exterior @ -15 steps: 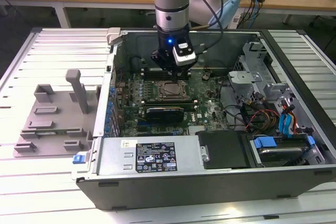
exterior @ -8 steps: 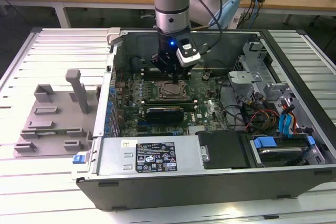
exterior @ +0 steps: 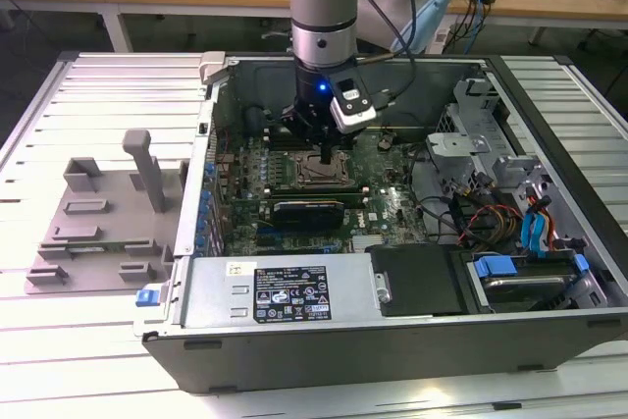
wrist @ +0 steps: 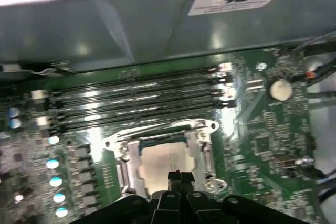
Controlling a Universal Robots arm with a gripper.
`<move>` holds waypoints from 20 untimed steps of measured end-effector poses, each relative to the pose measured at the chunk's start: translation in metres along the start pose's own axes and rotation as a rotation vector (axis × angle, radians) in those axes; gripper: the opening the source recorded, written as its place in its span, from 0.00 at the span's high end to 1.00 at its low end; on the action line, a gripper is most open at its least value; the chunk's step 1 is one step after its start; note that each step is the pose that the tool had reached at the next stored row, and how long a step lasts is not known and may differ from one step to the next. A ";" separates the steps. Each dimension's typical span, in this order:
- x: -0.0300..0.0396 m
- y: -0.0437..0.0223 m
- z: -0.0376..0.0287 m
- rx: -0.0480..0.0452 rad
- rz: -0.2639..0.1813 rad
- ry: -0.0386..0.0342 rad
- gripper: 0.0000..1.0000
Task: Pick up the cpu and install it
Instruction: 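Install the first cpu locking lever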
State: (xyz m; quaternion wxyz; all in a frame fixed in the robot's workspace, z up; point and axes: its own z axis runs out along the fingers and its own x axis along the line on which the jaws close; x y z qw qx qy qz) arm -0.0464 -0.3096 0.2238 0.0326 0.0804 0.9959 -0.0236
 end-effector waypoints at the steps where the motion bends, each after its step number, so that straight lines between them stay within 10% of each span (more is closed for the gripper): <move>1: 0.0000 0.0000 0.0000 0.0011 0.000 0.0062 0.89; 20: -0.0060 0.0003 -0.0143 0.0057 -0.062 0.0107 0.89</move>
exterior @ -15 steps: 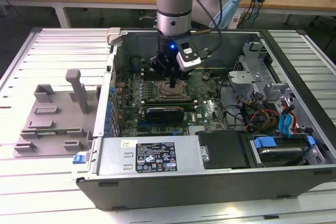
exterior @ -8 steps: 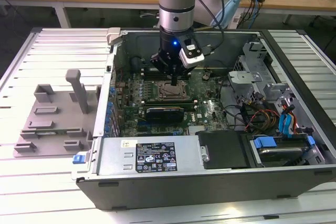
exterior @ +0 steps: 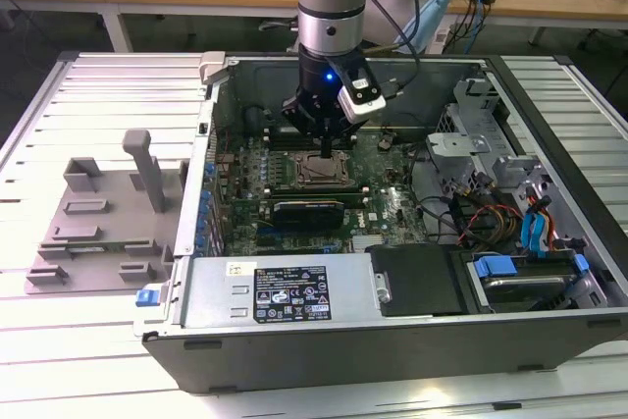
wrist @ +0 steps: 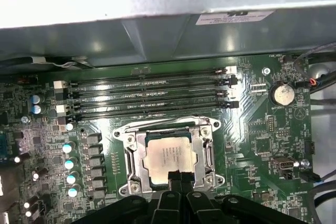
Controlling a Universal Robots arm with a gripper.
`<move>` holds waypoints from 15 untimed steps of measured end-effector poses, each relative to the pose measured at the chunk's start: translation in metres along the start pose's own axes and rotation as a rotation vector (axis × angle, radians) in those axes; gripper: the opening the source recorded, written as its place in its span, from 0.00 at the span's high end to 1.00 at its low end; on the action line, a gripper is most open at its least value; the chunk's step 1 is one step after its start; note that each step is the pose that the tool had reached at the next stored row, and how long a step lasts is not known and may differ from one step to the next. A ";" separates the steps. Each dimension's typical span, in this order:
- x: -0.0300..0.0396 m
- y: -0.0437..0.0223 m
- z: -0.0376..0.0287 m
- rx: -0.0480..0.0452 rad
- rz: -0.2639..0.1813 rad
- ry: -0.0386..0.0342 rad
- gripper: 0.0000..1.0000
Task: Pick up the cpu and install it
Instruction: 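Install the first cpu locking lever, then install the second cpu locking lever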
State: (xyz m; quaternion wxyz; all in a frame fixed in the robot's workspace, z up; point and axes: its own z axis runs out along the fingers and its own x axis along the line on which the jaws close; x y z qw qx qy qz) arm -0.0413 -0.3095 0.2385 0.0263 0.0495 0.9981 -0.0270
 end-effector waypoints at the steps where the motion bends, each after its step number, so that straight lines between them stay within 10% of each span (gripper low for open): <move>1: 0.0000 0.0000 -0.0002 0.0002 0.000 0.0001 0.89; 15: -0.0001 -0.0002 -0.0028 0.0003 0.000 0.0002 0.89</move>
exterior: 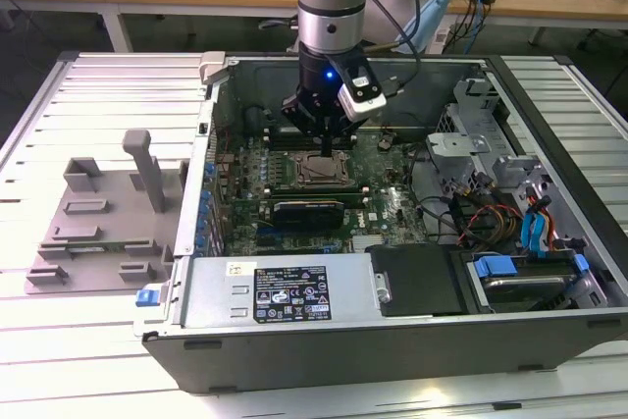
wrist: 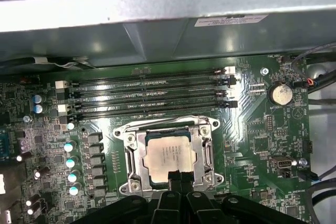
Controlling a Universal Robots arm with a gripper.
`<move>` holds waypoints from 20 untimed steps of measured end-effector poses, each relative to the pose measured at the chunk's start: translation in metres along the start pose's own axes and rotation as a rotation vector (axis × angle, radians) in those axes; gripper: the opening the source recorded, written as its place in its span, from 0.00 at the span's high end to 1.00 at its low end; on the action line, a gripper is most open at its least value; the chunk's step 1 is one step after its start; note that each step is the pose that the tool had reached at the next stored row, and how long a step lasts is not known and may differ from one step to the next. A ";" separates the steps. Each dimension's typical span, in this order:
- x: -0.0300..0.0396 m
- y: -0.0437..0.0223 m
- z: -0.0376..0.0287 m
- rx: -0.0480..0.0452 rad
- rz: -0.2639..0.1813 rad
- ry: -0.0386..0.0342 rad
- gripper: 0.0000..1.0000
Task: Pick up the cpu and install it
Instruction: 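Install the second cpu locking lever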
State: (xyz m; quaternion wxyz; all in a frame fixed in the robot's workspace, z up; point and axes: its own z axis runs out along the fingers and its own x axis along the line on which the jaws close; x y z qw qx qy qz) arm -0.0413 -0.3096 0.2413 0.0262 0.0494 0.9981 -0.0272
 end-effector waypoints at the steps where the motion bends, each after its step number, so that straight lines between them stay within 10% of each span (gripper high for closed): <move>1: 0.0000 0.0000 -0.0002 0.0000 0.000 0.0000 0.89; 14: -0.0013 -0.0131 0.0005 0.0000 0.000 0.0000 0.89; 20: -0.0028 -0.0291 0.0015 0.0000 0.000 0.0000 0.89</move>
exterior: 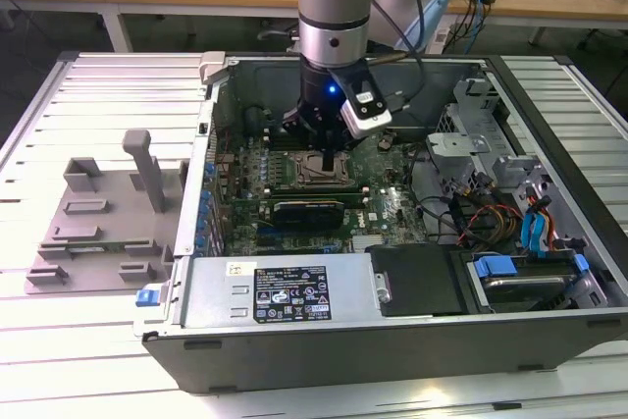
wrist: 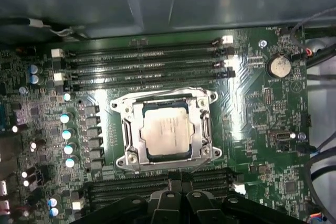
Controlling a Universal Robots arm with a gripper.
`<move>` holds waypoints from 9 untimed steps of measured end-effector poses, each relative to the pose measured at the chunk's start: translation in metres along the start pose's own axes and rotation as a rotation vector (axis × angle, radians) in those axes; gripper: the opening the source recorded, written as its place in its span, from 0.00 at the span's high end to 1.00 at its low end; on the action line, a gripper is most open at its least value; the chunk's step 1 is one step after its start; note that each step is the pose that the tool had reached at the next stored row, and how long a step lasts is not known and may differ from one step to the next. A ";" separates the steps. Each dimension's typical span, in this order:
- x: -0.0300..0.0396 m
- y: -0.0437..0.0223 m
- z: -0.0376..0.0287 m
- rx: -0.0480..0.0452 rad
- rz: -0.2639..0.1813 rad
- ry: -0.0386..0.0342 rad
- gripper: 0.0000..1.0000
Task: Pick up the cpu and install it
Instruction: 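Install the second cpu locking lever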
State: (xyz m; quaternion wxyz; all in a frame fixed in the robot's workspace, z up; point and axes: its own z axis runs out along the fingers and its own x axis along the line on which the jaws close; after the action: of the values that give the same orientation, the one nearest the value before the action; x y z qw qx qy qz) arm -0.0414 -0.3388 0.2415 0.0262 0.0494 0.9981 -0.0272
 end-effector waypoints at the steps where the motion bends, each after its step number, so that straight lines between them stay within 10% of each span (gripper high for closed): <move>1: 0.0000 -0.0017 0.0001 -0.0005 0.000 0.0000 0.89; 9: 0.0052 -0.0161 0.0005 -0.0296 0.001 0.0029 0.89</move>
State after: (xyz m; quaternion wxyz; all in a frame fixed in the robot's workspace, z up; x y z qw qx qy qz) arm -0.0482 -0.3543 0.2415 0.0255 0.0497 0.9984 -0.0123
